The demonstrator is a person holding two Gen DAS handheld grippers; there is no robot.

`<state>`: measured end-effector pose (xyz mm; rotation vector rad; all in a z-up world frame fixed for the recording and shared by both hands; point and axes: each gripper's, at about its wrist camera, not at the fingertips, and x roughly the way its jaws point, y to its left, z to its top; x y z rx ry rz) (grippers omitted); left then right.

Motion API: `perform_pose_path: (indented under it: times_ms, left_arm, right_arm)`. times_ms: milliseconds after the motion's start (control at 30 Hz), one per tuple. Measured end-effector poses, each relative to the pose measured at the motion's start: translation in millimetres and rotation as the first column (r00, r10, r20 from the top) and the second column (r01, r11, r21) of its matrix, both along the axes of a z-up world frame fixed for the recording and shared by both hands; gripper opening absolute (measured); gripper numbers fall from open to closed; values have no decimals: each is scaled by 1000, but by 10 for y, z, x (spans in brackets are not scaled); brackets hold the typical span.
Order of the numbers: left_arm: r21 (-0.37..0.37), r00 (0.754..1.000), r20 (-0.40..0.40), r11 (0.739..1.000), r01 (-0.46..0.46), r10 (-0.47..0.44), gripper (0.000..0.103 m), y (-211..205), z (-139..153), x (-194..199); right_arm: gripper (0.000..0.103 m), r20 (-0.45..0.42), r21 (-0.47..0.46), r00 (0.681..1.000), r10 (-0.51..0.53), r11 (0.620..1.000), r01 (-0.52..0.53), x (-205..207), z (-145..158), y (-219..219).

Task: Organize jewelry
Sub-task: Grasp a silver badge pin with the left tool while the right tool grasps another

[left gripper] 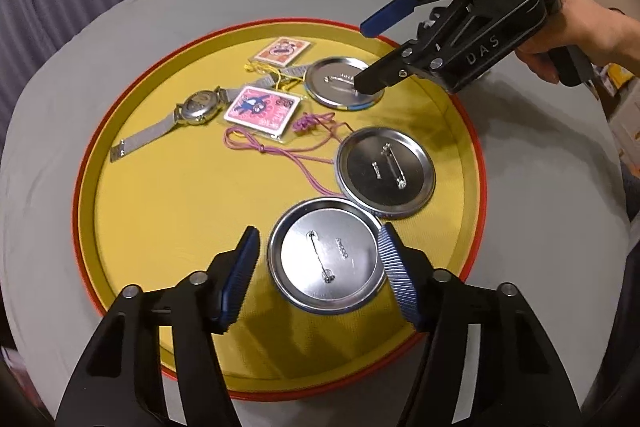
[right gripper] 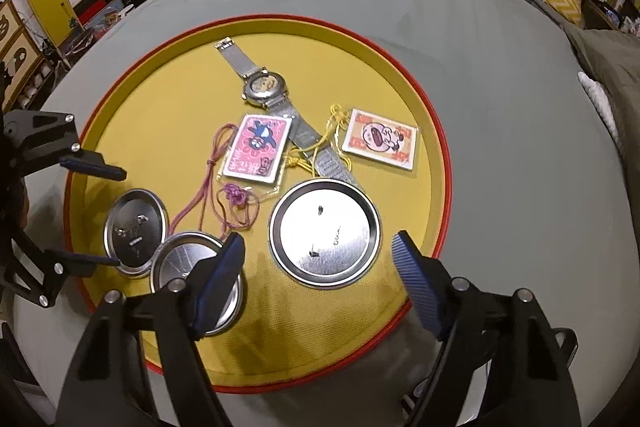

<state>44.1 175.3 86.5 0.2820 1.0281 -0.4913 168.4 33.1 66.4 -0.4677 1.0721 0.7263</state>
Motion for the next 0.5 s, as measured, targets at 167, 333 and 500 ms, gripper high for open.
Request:
perform_pose_path:
  times_ms: [167, 333, 500]
  left_arm:
    - [0, 999, -40, 1000, 21, -21, 35, -4, -81, -5]
    - [-12, 999, -53, 1000, 12, -12, 28, 30, -113, 9]
    - [0, 999, -49, 1000, 2, -2, 20, 47, -120, 26]
  right_arm:
    - [56, -16, -5, 1000, -9, 1000, 8, 2, -71, 19]
    - [51, -22, -13, 1000, -16, 1000, 16, 12, -113, 29]
    - [43, -28, -22, 999, -29, 999, 28, 19, -148, 19]
